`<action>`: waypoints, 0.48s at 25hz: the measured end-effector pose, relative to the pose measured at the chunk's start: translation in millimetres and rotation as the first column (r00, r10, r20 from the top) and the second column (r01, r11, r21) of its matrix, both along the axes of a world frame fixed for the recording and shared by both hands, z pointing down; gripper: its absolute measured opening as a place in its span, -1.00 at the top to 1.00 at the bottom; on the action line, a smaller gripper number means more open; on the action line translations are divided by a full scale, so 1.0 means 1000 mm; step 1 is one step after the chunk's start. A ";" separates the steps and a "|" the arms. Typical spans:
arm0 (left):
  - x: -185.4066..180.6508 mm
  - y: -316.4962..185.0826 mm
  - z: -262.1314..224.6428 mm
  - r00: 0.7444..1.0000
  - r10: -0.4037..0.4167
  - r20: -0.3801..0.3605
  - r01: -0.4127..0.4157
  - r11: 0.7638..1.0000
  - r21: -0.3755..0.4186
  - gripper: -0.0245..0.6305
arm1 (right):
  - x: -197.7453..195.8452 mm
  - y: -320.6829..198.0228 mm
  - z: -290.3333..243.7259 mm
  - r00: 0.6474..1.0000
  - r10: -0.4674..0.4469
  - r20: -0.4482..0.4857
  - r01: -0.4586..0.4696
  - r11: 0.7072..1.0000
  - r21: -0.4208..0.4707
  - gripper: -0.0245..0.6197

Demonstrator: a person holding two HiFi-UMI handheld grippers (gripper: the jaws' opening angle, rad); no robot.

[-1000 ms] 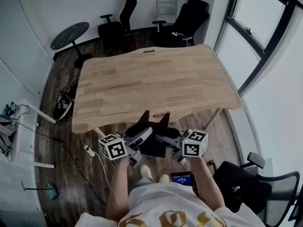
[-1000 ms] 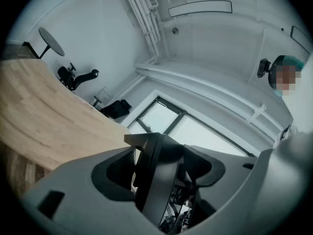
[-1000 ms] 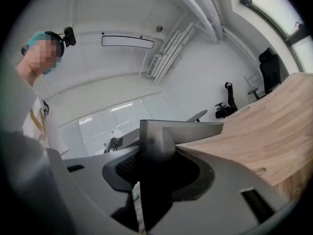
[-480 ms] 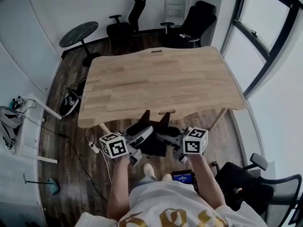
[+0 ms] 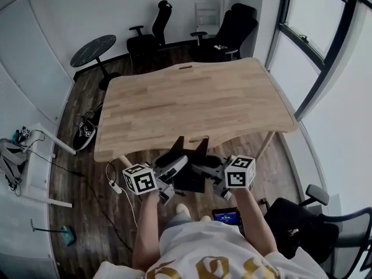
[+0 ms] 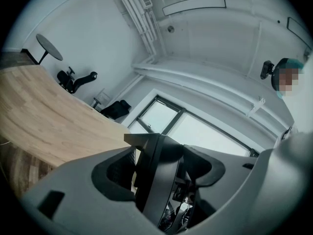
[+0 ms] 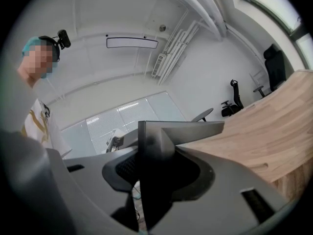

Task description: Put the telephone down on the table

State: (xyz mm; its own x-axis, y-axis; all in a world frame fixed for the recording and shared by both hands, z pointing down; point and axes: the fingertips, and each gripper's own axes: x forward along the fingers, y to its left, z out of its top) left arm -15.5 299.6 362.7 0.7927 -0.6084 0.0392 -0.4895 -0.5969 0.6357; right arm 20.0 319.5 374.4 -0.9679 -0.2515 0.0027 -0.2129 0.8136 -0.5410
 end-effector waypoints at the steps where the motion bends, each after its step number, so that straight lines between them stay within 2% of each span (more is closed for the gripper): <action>1: 0.003 -0.001 0.000 1.000 0.005 0.002 -0.005 1.000 0.000 0.08 | 0.003 -0.001 0.001 1.000 0.002 -0.001 -0.002 1.000 0.003 0.43; 12: 0.024 -0.040 0.025 0.999 0.034 0.000 -0.034 0.998 -0.044 0.08 | 0.023 -0.039 0.024 1.000 0.014 -0.014 -0.014 0.999 -0.039 0.44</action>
State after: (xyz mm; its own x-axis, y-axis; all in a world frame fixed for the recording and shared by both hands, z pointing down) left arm 8.2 259.4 387.4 0.8128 -0.5788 0.0655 -0.4698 -0.5849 0.6612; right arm 43.4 280.3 398.1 -0.9640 -0.2646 0.0260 -0.2318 0.7885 -0.5697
